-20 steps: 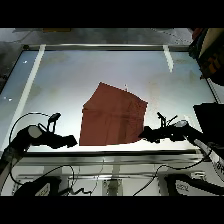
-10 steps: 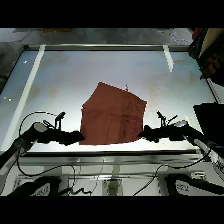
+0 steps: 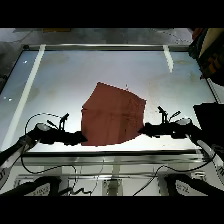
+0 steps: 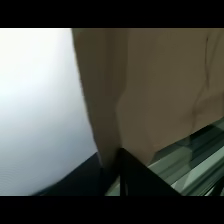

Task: Fold the clothes and pants, and hang the long-sleeved shirts on hangers.

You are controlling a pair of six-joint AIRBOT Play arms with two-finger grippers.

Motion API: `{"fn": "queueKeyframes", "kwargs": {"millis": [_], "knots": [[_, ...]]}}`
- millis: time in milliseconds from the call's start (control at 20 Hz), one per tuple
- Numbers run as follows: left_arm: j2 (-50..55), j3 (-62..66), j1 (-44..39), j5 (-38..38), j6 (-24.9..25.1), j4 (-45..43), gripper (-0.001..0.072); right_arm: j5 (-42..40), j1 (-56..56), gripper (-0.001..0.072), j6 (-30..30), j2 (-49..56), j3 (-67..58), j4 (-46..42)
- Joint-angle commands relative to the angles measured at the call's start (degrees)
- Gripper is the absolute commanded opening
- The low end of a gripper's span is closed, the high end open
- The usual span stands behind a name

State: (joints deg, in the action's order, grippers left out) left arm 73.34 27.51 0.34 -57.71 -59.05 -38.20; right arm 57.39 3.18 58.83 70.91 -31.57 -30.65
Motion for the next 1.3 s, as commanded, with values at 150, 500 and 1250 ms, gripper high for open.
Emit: {"fn": "queueKeyframes", "kwargs": {"millis": [150, 500, 1250], "knots": [[-0.3, 2.3, 0.2, -7.1, 4.2, 2.3, 0.0003, 3.4, 0.0, 0.0022, -0.6, -7.2, -4.6, 0.3], [-13.3, 23.8, 0.9, -19.1, 5.2, 2.3, 0.0001, 9.1, 0.0, 0.0021, -0.6, -18.5, -17.5, 0.4], [-50.2, 43.8, 10.6, -1.1, -10.2, -17.2, 0.0, -0.9, -18.5, 0.0021, 28.4, -40.1, -26.8, 1.2]]}}
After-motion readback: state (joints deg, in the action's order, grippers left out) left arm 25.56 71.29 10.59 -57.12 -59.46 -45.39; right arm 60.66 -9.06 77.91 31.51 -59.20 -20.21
